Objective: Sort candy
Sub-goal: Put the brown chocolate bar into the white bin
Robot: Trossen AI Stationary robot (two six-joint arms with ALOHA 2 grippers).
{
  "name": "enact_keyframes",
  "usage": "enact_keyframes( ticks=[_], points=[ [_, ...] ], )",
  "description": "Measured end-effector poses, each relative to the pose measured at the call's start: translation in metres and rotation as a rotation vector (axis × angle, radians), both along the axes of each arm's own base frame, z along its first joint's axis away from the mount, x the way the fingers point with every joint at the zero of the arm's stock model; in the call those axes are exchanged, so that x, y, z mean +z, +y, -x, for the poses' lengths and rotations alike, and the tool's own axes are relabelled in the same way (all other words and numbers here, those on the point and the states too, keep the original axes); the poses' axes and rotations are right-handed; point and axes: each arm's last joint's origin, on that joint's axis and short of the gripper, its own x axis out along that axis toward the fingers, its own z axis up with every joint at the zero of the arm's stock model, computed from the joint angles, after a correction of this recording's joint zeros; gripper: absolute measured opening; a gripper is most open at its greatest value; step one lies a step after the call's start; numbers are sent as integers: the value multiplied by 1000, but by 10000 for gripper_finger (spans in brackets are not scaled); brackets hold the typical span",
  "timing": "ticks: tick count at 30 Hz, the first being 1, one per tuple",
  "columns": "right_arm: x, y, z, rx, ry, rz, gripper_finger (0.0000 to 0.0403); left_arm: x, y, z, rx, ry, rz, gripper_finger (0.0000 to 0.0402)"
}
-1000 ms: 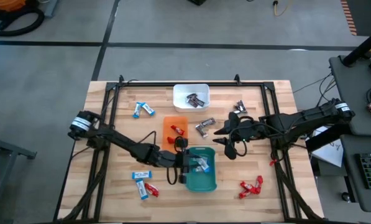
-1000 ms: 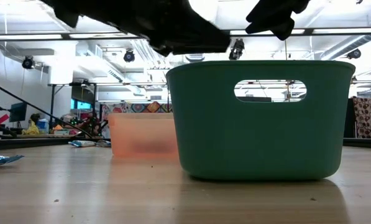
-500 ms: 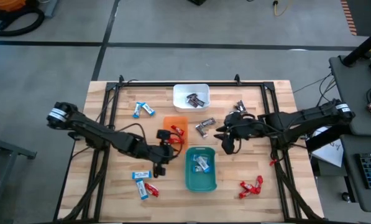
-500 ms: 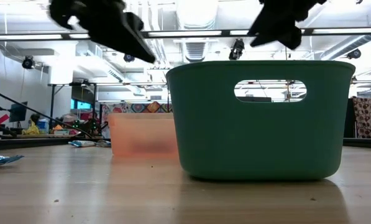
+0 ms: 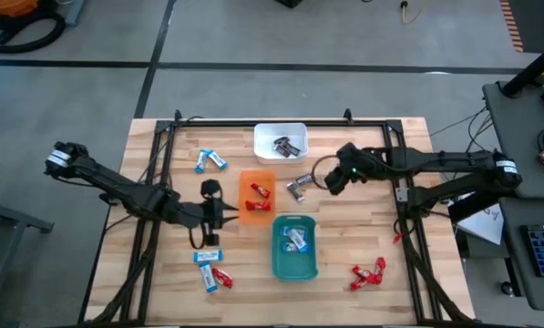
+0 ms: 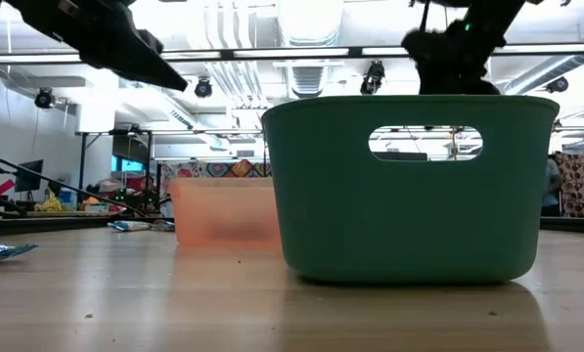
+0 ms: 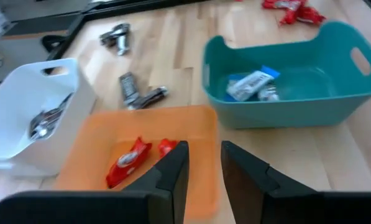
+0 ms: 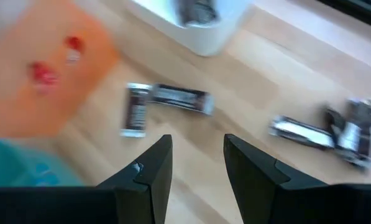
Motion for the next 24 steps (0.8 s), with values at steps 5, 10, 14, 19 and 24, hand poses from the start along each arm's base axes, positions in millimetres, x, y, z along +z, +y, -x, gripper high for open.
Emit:
enact_keyframes(
  ticks=[5, 10, 14, 19, 24],
  points=[
    [-14, -25, 1, -57, 109, -35, 137, -1, 6, 12, 52, -31, -2, 77],
    [-33, -48, -1, -74, 225, -73, 137, -3, 9, 18, 61, -41, -7, 77],
    [-46, -63, -3, -96, 291, -111, 137, -5, 11, 20, 79, -42, -47, 77],
    [-63, -77, -5, -98, 366, -131, 137, -4, 13, 20, 103, -37, -150, 77],
    [-76, -85, -6, -88, 423, -156, 137, -3, 16, 21, 161, -32, -275, 77]
  ],
)
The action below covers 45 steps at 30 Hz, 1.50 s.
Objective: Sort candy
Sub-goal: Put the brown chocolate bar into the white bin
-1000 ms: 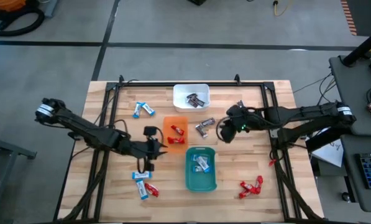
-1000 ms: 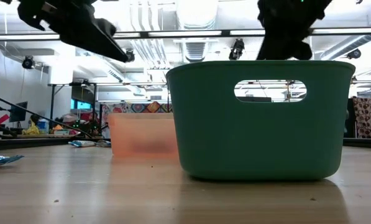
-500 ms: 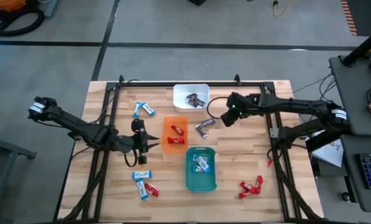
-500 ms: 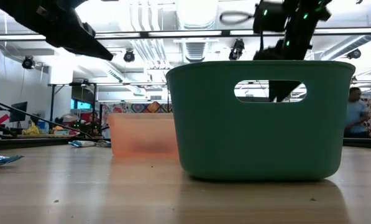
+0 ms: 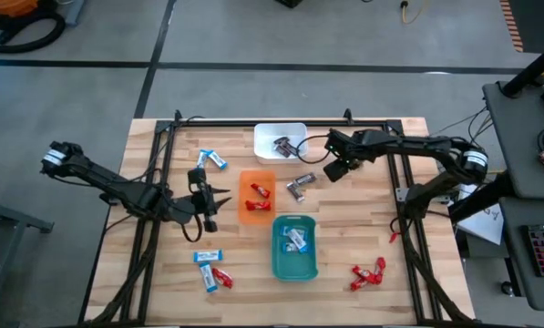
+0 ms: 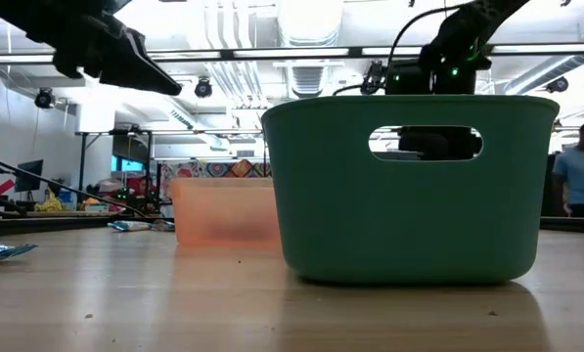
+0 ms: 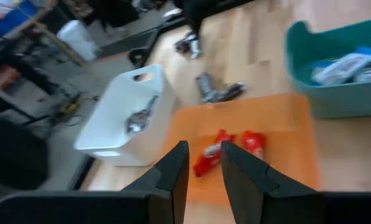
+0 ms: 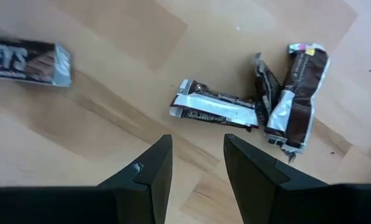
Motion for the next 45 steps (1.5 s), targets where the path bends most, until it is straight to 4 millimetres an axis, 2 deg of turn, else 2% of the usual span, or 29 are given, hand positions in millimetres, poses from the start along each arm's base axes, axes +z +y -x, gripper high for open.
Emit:
enact_keyframes(
  ticks=[11, 22, 30, 36, 45],
  points=[
    [-20, -5, -7, 18, 84, 4, 189, -1, 1, 0, 64, -32, 21, 77],
    [-33, -11, -17, 14, 70, 40, 189, -2, 1, 1, 64, -28, 19, 77],
    [-52, -14, -21, 18, 145, 38, 187, -2, 1, 1, 66, -31, 24, 77],
    [-56, -15, -22, 26, 158, 44, 164, -2, 1, 1, 74, -40, 41, 77],
    [-53, -15, -21, 20, 146, 60, 88, -2, 1, 1, 74, -40, 42, 77]
  ],
)
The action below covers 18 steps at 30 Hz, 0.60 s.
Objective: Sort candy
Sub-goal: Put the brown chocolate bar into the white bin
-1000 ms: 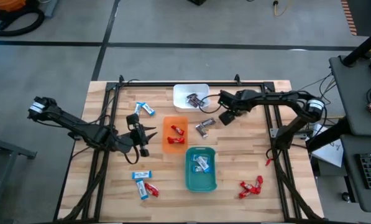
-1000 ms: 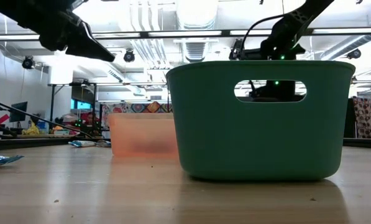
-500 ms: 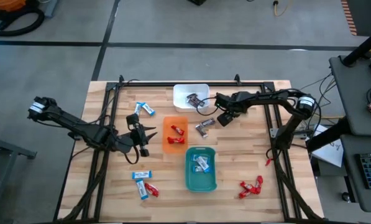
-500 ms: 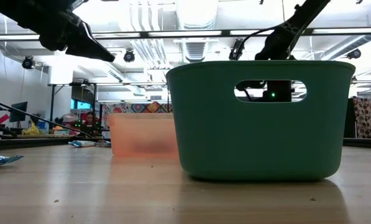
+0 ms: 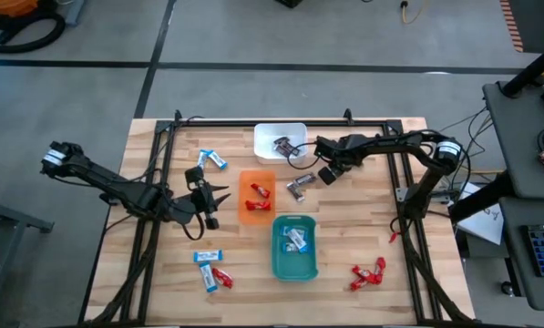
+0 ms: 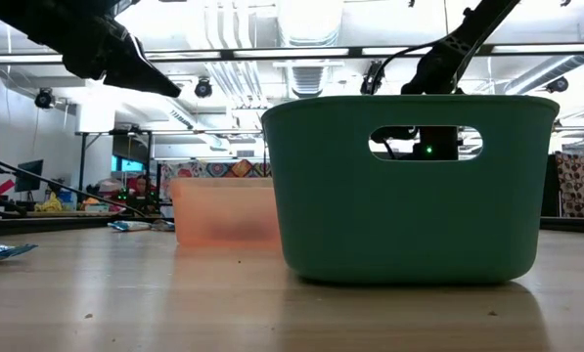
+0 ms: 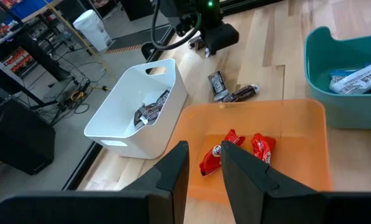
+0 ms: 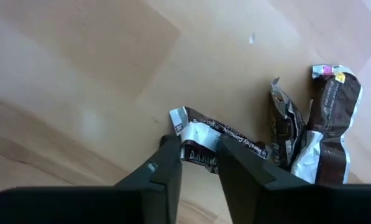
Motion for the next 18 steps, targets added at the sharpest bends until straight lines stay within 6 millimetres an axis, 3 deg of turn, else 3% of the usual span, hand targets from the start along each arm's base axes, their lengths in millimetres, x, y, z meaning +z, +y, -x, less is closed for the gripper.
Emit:
enact_keyframes(
  ticks=[8, 14, 18],
  points=[
    [0, 0, 0, 13, 2, 3, 43, 0, 0, 0, 4, -5, 8, 77],
    [2, 0, 1, 32, 3, 2, 35, 0, 0, 0, 9, -12, 21, 77],
    [15, 2, 3, 35, -37, 20, 34, 0, 0, 0, 11, -14, 25, 77]
  ],
)
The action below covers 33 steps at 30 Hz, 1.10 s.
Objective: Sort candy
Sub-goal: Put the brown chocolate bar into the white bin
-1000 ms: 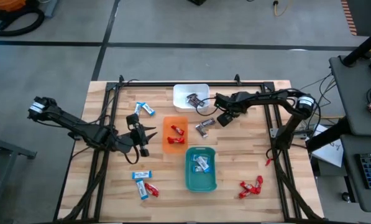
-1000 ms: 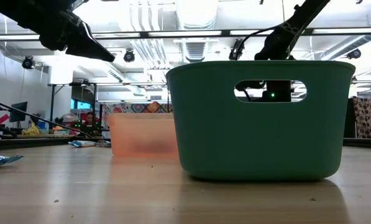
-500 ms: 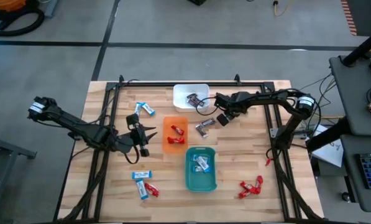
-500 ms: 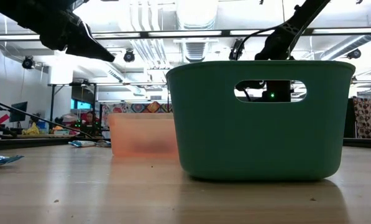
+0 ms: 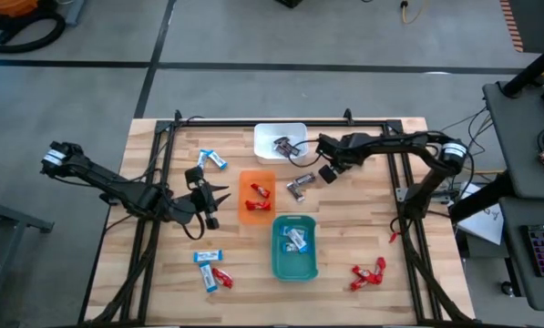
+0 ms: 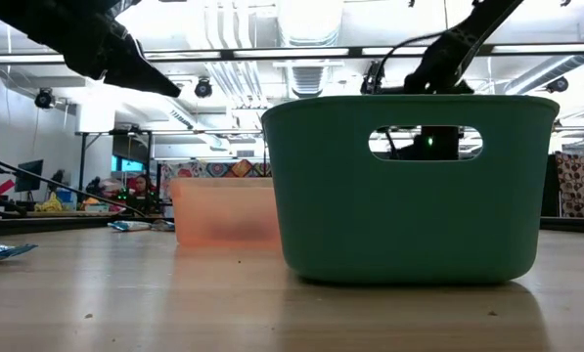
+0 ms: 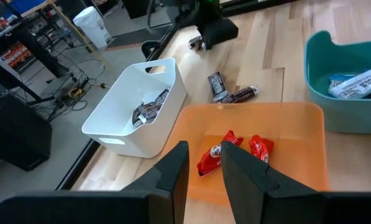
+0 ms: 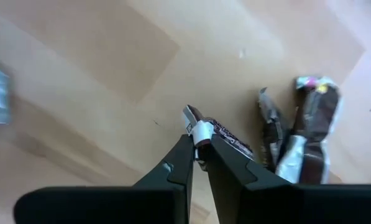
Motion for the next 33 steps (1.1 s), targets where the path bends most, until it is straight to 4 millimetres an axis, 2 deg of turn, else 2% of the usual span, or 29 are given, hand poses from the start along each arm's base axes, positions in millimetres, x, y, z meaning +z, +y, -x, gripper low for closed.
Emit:
enact_keyframes(
  ticks=[9, 15, 19, 26, 33],
  points=[
    [52, 6, 11, 23, -198, 115, 34, 0, 0, 0, 6, -8, 14, 77],
    [89, 6, 10, 91, -454, 238, 34, 0, 0, 0, 7, -8, 14, 77],
    [105, 4, 1, 178, -624, 289, 34, 0, 0, 0, 8, -10, 18, 77],
    [109, -3, -23, 325, -832, 316, 34, 0, 0, 0, 13, -17, 28, 77],
    [90, -13, -46, 380, -911, 297, 34, 0, 0, 0, 17, -21, 36, 77]
  ],
)
